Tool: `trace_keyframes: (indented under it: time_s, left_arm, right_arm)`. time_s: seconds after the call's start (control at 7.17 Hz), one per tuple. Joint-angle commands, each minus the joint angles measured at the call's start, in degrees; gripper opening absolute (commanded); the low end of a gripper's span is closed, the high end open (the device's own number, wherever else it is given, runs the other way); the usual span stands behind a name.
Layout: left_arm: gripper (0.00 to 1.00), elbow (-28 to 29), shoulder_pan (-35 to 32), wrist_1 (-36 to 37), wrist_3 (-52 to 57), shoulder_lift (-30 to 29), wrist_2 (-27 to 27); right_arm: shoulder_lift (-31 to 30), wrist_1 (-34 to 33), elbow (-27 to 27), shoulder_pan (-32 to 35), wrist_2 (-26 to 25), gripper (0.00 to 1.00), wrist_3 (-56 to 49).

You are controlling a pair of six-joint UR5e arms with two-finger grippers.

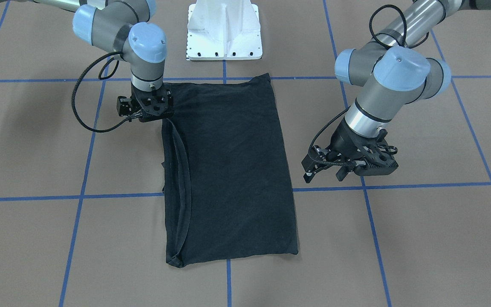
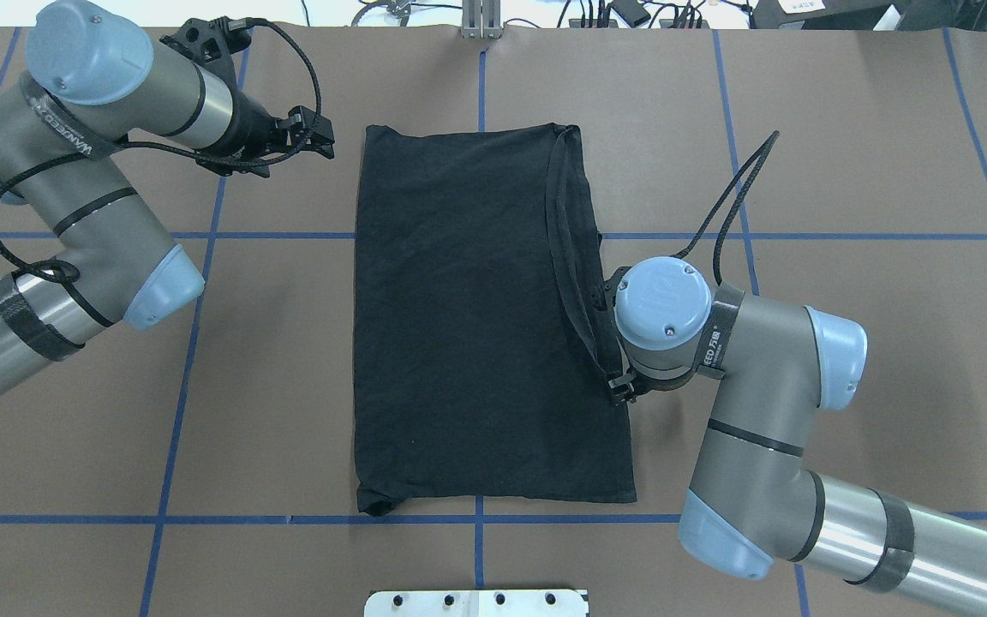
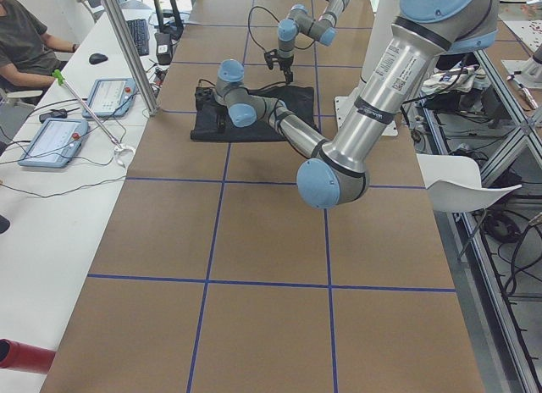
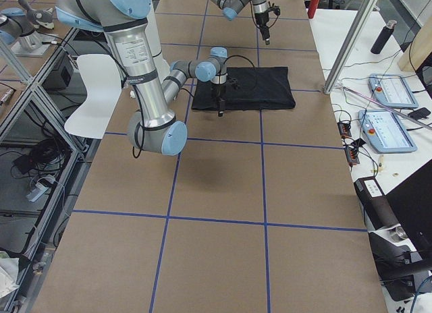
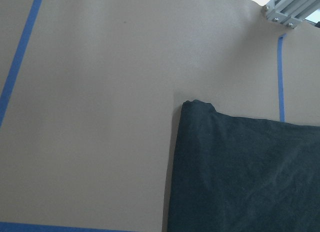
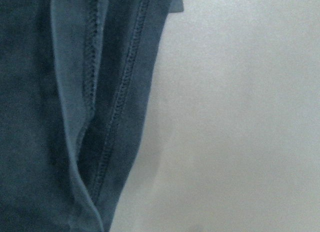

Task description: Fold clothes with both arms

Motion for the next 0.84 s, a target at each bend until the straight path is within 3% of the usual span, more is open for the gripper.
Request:
trace_keyframes:
  time_s: [0.0, 0.28, 0.7]
  left_arm:
    - [1.0, -0.4, 0.0, 0.0, 0.0, 0.4, 0.0]
    - [1.0, -0.4, 0.0, 0.0, 0.1, 0.5, -0.1]
    - [1.0, -0.2, 0.0, 0.0, 0.3, 0.6, -0.4]
  right_arm:
    - [1.2, -1.3, 2.5, 2.8, 3.7, 1.0, -0.4]
    - [4.7, -1.1, 0.2, 2.9, 3.3, 1.0, -0.5]
    - [13.2, -1.0, -9.4, 2.8, 2.9, 1.0, -0.4]
